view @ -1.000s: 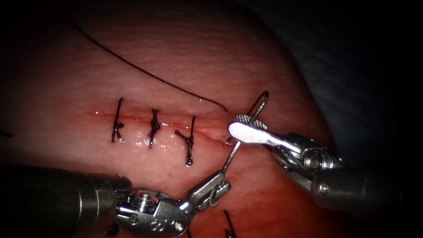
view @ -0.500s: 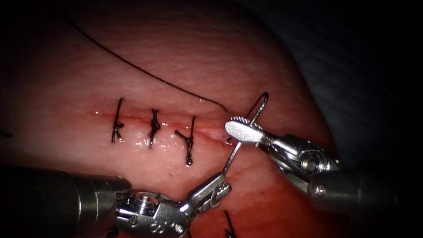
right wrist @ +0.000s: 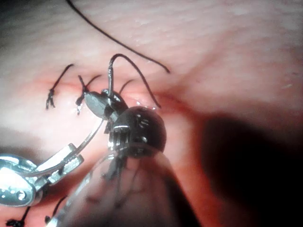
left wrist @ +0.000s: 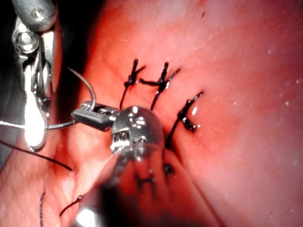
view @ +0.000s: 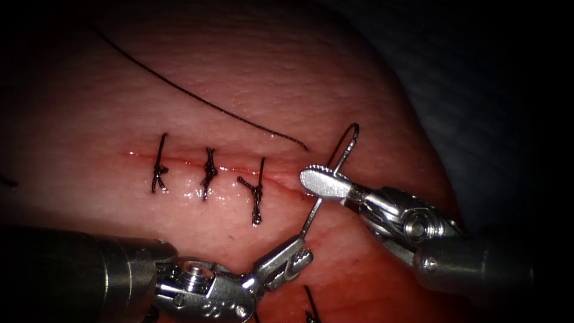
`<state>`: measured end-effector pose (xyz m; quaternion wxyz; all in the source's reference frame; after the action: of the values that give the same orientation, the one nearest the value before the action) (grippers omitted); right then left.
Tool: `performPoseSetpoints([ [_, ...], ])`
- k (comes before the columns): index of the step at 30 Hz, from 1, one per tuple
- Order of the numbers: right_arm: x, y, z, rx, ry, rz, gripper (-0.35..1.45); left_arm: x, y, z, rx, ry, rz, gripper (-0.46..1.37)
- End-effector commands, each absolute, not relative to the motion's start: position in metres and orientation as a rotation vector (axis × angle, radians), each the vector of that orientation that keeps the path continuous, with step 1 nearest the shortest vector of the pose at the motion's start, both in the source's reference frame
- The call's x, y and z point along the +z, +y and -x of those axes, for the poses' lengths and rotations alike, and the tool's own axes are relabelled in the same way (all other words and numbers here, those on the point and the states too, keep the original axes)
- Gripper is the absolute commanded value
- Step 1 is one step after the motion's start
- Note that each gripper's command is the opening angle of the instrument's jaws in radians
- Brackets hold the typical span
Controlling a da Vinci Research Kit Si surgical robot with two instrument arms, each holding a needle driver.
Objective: Wound Closure
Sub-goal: Grab the needle from the left hand with the right hand, then spread the wound open using the left gripper
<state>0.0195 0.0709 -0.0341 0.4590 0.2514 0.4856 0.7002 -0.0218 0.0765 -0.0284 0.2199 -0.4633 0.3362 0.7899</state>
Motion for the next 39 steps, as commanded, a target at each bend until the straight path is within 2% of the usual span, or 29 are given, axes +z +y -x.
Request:
performPoseSetpoints([
  [1,-0.0342,0.071,-0.0195,1.728,1.188,-0.617,-0.35,-0.0284,0.0765,0.0217,2.187,0.916,1.312,-0.35],
  [5,-0.0345,0.0715,-0.0193,1.732,1.187,-0.62,-0.35,-0.0284,0.077,0.0216,2.208,0.881,1.371,-0.35],
  [7,-0.0346,0.0718,-0.0192,1.724,1.188,-0.613,-0.35,-0.0286,0.0778,0.0214,2.164,0.771,1.453,0.04],
  [8,-0.0346,0.072,-0.0191,1.726,1.193,-0.612,-0.35,-0.0286,0.0782,0.0213,2.139,0.717,1.485,0.38],
  [9,-0.0347,0.0723,-0.0189,1.724,1.207,-0.605,-0.35,-0.0288,0.0787,0.0211,2.118,0.674,1.511,0.57],
  [12,-0.0348,0.0731,-0.0183,1.732,1.222,-0.6,-0.35,-0.029,0.0794,0.0208,2.094,0.633,1.561,0.74],
  [14,-0.0349,0.0734,-0.0179,1.733,1.224,-0.601,-0.35,-0.029,0.0797,0.0206,2.082,0.613,1.585,0.72],
  [17,-0.0349,0.0736,-0.0175,1.727,1.223,-0.6,-0.35,-0.029,0.0798,0.0205,2.118,0.593,1.584,0.78],
  [20,-0.0349,0.0736,-0.0171,1.709,1.225,-0.592,-0.35,-0.0288,0.0799,0.0204,2.217,0.488,1.548,0.97],
  [27,-0.0347,0.0738,-0.0161,1.445,1.232,-0.509,-0.35,-0.0283,0.0804,0.0203,2.388,0.21,1.475,0.97],
  [34,-0.035,0.0743,-0.0138,1.283,1.243,-0.435,-0.35,-0.0283,0.0822,0.0198,2.492,-0.023,1.416,0.57],
  [39,-0.036,0.0747,-0.0125,1.236,1.292,-0.397,-0.35,-0.0281,0.0844,0.0198,2.56,-0.188,1.359,0.57],
])
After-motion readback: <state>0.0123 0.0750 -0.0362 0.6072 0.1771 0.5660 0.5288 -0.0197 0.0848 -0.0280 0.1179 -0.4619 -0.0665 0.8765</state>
